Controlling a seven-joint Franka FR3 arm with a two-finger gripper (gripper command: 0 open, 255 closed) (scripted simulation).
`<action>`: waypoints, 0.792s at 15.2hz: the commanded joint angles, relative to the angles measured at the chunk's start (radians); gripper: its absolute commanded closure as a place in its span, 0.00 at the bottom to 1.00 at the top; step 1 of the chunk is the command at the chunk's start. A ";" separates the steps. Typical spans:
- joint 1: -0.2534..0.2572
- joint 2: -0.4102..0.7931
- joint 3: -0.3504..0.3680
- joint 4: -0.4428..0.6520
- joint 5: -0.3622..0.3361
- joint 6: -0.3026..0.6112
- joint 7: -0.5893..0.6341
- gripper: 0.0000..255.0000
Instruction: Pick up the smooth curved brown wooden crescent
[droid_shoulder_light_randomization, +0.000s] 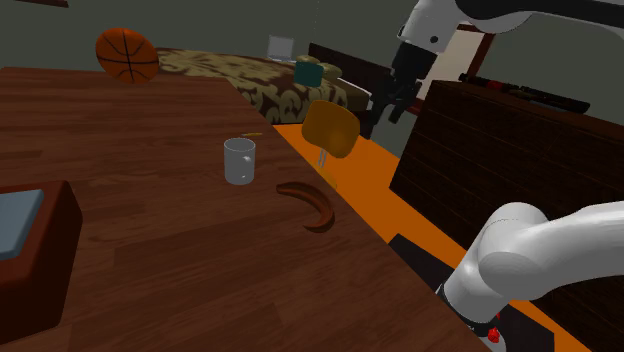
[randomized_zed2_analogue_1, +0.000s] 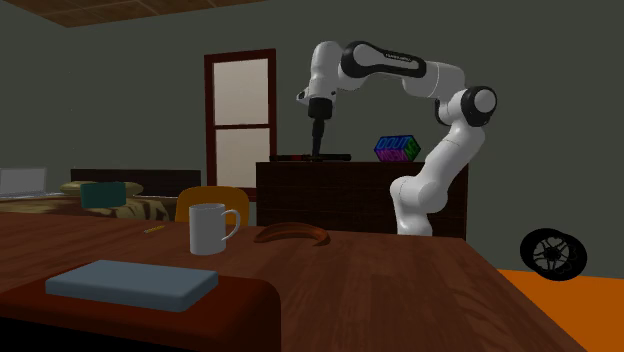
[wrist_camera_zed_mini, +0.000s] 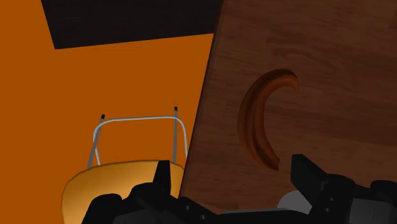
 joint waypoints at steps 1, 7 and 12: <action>0.000 0.000 0.000 0.000 0.000 0.000 0.000 0.00; 0.005 0.086 0.132 -0.088 -0.007 0.145 0.128 0.00; 0.003 0.201 0.240 -0.126 -0.030 0.265 0.245 0.00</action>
